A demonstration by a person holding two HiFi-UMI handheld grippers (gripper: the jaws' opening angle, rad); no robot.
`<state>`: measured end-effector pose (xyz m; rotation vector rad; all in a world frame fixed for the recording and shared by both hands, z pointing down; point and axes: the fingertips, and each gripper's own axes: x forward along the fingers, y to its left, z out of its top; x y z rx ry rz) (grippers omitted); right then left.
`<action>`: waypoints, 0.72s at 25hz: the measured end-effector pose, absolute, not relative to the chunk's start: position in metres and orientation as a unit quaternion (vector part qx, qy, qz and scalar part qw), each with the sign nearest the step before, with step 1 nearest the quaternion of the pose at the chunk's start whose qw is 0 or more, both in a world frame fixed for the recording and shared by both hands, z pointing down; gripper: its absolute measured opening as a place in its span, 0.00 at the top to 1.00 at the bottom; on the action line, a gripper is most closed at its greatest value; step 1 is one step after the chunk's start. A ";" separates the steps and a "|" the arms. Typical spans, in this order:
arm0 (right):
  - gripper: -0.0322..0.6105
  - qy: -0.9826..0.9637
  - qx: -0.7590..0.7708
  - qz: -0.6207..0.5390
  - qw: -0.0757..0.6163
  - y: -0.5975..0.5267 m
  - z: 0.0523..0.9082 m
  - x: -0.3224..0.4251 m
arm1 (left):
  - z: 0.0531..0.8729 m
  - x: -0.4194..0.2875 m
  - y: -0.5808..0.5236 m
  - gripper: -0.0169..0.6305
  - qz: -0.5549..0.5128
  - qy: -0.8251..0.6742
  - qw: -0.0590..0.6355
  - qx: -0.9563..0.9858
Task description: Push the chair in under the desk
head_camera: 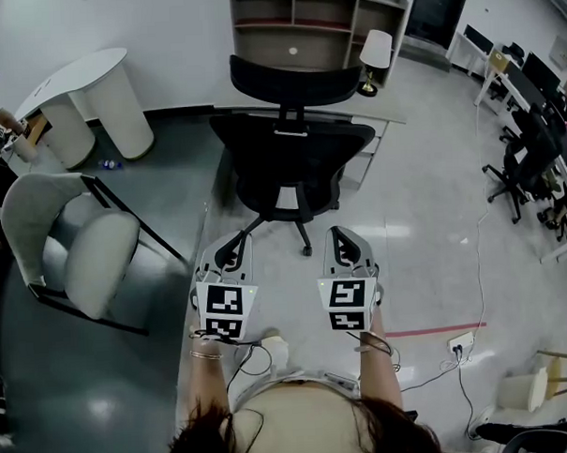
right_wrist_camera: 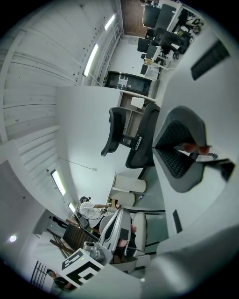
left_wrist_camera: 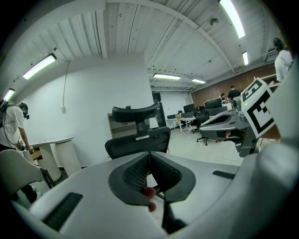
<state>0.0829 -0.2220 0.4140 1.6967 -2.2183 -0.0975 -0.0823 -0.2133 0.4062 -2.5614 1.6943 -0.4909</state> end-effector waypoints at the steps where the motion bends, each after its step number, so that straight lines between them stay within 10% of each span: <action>1: 0.91 -0.782 0.597 -0.035 0.173 -0.220 0.414 0.083 | 0.406 -0.082 -0.211 0.94 -0.157 0.545 0.016 -0.823; 18: 0.91 -0.786 0.592 -0.045 0.172 -0.187 0.416 0.099 | 0.411 -0.061 -0.175 0.94 -0.160 0.548 0.020 -0.821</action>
